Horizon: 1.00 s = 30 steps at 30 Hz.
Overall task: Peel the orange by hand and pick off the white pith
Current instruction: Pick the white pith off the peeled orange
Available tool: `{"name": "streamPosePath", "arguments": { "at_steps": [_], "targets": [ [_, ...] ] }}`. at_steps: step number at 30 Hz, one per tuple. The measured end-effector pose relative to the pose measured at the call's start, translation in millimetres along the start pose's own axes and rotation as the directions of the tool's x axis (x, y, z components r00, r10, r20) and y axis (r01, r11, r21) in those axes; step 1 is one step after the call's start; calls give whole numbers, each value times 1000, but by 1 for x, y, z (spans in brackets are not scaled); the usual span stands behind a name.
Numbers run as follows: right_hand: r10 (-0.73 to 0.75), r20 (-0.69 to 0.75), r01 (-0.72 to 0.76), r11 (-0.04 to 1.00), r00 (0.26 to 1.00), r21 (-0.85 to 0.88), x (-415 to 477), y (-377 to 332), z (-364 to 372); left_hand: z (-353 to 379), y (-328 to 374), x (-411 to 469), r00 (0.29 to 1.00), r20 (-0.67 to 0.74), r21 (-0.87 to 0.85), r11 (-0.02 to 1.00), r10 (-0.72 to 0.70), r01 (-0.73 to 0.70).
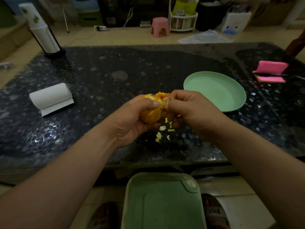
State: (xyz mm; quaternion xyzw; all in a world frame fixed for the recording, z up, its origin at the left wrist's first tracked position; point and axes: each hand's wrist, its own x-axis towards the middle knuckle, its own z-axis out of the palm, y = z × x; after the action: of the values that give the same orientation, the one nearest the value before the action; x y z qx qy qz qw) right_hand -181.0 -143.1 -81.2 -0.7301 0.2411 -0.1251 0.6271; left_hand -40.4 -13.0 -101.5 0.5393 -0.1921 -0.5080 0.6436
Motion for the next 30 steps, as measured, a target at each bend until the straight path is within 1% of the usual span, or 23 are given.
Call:
{"name": "streamPosePath", "arguments": {
  "at_steps": [4,7,10,13,17,22,24,25,28,30],
  "targets": [
    [9,-22,-9,1000,1000,20,2,2,-3,-2,0,3,999,-20,-52,997,48,-49],
    [-22,-61,17,997,998,-72,1,2,-3,-3,-2,6,995,-44,-19,996,87,-88],
    [-96,-127,60,964,987,-259,-2,1,0,-2,-4,7,990,-60,70,989,131,-127],
    [-180,-139,107,902,974,-418,-2,2,0,0,-5,7,979,-80,205,964,189,-169],
    [-247,-132,138,827,960,-545,-3,6,1,1,-7,6,956,-71,370,897,285,-240],
    [-305,-126,144,723,944,-676,-5,6,5,0,-6,3,942,-27,517,811,335,-273],
    [-311,-136,142,724,941,-676,-5,7,6,1,-6,2,938,-10,537,793,346,-287],
    [-301,-146,136,744,942,-655,-5,7,7,2,-6,1,936,-4,543,787,351,-292],
    [-213,-175,102,864,961,-494,-3,6,7,3,-6,1,931,-9,514,801,364,-308],
    [-158,-153,94,928,975,-361,-3,4,6,3,-5,2,932,-27,459,833,362,-310]
  ]
}}
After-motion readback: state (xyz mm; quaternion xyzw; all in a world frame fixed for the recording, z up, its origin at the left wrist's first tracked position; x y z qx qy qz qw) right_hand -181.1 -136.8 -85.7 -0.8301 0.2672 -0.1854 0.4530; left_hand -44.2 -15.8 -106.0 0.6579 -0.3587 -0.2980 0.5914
